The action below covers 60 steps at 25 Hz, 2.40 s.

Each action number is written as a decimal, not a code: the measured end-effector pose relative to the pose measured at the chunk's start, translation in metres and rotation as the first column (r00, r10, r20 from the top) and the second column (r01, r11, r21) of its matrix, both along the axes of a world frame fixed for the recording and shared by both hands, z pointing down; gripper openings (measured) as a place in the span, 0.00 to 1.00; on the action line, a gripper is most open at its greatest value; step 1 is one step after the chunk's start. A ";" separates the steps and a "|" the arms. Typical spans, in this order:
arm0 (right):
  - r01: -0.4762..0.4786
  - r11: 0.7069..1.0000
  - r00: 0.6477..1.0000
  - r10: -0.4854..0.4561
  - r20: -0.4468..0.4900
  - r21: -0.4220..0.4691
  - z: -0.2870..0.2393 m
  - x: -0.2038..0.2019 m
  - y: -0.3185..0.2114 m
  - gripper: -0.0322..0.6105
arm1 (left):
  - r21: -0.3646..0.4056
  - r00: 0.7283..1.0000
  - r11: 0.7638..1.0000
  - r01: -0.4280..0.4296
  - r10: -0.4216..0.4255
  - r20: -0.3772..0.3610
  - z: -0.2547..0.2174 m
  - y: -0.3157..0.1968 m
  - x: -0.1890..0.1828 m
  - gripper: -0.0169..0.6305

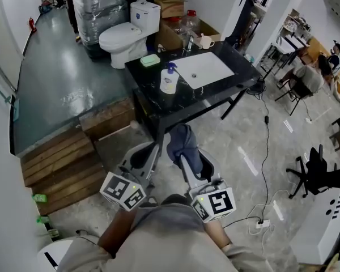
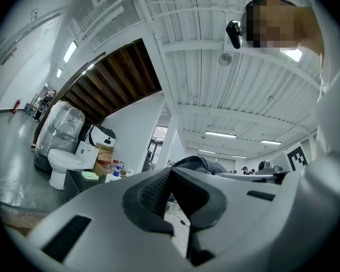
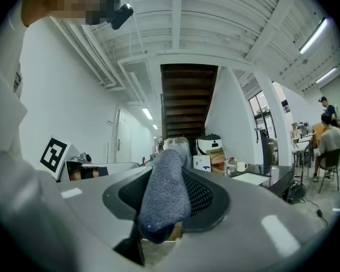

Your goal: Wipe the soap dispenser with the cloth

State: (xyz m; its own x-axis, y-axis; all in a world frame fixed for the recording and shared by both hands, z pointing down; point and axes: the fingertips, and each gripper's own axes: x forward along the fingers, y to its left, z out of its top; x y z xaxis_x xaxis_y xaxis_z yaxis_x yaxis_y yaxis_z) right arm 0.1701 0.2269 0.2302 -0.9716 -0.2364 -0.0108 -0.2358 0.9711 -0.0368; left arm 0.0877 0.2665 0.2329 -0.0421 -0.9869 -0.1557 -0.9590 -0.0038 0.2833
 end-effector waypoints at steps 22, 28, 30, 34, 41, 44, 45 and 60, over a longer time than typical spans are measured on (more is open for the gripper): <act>0.021 0.993 0.999 -0.024 -0.026 -0.115 0.028 -0.069 -0.122 0.27 | -0.105 1.000 0.994 -0.026 0.027 0.004 0.027 -0.133 -0.062 0.03; 0.060 0.985 0.997 -0.068 -0.046 -0.164 0.038 -0.102 -0.173 0.27 | -0.157 1.000 0.987 -0.022 0.019 -0.018 0.040 -0.188 -0.091 0.04; 0.072 0.980 0.995 -0.083 -0.049 -0.184 0.044 -0.114 -0.189 0.27 | -0.186 1.000 0.982 -0.008 0.006 -0.014 0.046 -0.204 -0.102 0.04; 0.086 0.973 0.994 -0.099 -0.052 -0.216 0.053 -0.129 -0.226 0.27 | -0.216 1.000 0.976 0.023 -0.024 -0.002 0.057 -0.236 -0.121 0.04; 0.117 0.962 0.992 -0.126 -0.023 -0.246 0.057 -0.145 -0.272 0.27 | -0.322 0.988 0.944 -0.072 0.111 0.103 0.073 -0.281 -0.127 0.04; 0.122 0.958 0.991 -0.131 -0.017 -0.258 0.057 -0.150 -0.284 0.27 | -0.343 0.981 0.937 -0.069 0.126 0.147 0.070 -0.287 -0.136 0.04; 0.123 0.957 0.991 -0.132 -0.016 -0.263 0.057 -0.152 -0.286 0.27 | -0.341 0.981 0.938 -0.065 0.123 0.151 0.068 -0.287 -0.141 0.04; -0.002 0.960 0.995 -0.026 -0.097 -0.279 0.074 -0.208 -0.297 0.27 | -0.440 0.907 0.883 -0.163 0.310 0.286 0.088 -0.319 -0.253 0.30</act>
State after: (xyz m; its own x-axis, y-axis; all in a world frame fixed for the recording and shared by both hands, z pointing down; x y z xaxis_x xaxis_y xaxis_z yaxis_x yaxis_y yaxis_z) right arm -0.0384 -0.0697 0.3039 -0.9673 -0.2044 0.1500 -0.2401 0.9286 -0.2829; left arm -0.1648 -0.0526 0.3206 0.1834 -0.9395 0.2895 -0.9791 -0.2007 -0.0312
